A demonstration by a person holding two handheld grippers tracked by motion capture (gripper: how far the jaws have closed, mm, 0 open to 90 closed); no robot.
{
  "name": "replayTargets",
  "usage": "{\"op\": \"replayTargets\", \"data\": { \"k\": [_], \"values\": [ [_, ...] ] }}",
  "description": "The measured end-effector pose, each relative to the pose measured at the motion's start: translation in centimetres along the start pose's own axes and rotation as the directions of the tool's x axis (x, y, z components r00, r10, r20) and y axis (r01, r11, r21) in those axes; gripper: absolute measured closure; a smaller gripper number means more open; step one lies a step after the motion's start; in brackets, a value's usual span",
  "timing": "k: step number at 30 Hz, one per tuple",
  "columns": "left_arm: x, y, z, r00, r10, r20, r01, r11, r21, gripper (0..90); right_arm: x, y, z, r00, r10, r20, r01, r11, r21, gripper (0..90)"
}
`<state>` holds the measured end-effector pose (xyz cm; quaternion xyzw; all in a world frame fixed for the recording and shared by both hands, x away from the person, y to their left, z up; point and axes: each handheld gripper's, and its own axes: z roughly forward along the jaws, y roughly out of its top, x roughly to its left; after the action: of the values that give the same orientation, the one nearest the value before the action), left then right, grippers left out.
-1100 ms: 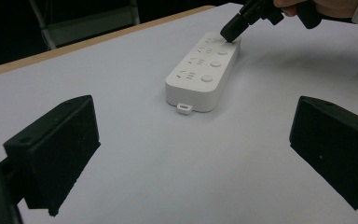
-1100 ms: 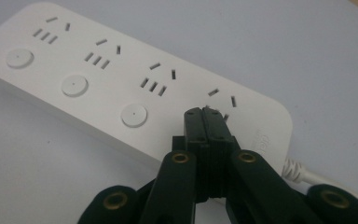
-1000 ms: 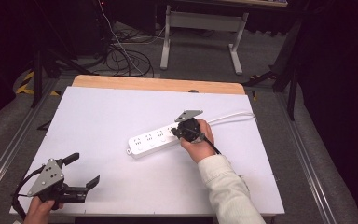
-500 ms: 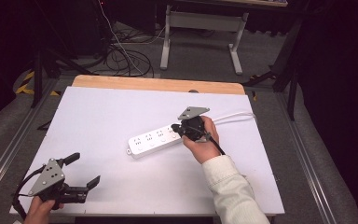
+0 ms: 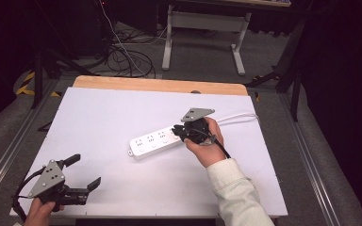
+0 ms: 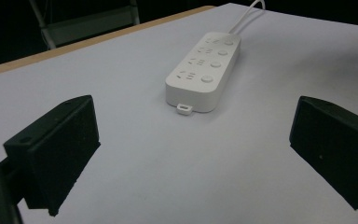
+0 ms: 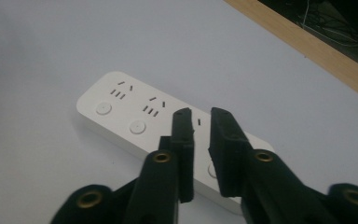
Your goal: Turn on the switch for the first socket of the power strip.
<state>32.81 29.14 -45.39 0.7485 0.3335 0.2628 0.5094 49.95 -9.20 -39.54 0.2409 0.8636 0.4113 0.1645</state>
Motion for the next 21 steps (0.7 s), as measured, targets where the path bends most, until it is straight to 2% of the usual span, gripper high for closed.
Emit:
{"op": "replayTargets", "data": {
  "k": [4,5,6,9,10,13,15,21],
  "values": [
    [-0.1,0.0,0.0,1.0,-0.008,0.004,0.008,1.0,0.0,2.0,0.2,0.0,-0.7,1.0,-0.002,0.002,0.002,1.0,-0.025,59.4],
    [0.0,0.0,0.0,1.0,0.001,0.003,-0.001,1.0,0.004,2.0,0.2,0.1,-1.0,1.0,0.004,0.001,-0.004,0.999,-0.033,54.1],
    [0.0,0.0,0.0,1.0,0.001,0.003,-0.001,1.0,0.003,2.0,0.3,0.1,-1.2,0.9997,0.022,-0.001,-0.022,0.999,-0.031,49.4],
    [-0.1,0.0,0.1,1.0,-0.002,0.006,0.002,1.0,0.003,2.0,0.5,0.0,-1.9,0.9983,0.057,-0.015,-0.057,0.998,-0.032,44.7],
    [-0.1,0.0,0.1,1.0,0.006,0.005,-0.006,1.0,0.005,2.0,0.7,-0.2,-2.3,0.9972,0.072,-0.021,-0.073,0.997,-0.035,39.0],
    [-0.1,0.0,0.1,1.0,-0.002,0.006,0.002,1.0,0.002,2.0,1.0,-0.3,-2.7,0.9986,0.051,-0.015,-0.052,0.997,-0.057,37.3],
    [-0.1,0.0,0.0,1.0,-0.003,0.005,0.003,1.0,0.002,2.0,1.2,-0.4,-3.1,0.9993,0.035,-0.013,-0.036,0.996,-0.087,31.8],
    [0.0,0.0,0.0,1.0,0.002,0.002,-0.002,1.0,0.003,2.0,1.4,-1.0,-4.7,0.9989,0.046,-0.014,-0.047,0.989,-0.139,23.5]
  ]
}}
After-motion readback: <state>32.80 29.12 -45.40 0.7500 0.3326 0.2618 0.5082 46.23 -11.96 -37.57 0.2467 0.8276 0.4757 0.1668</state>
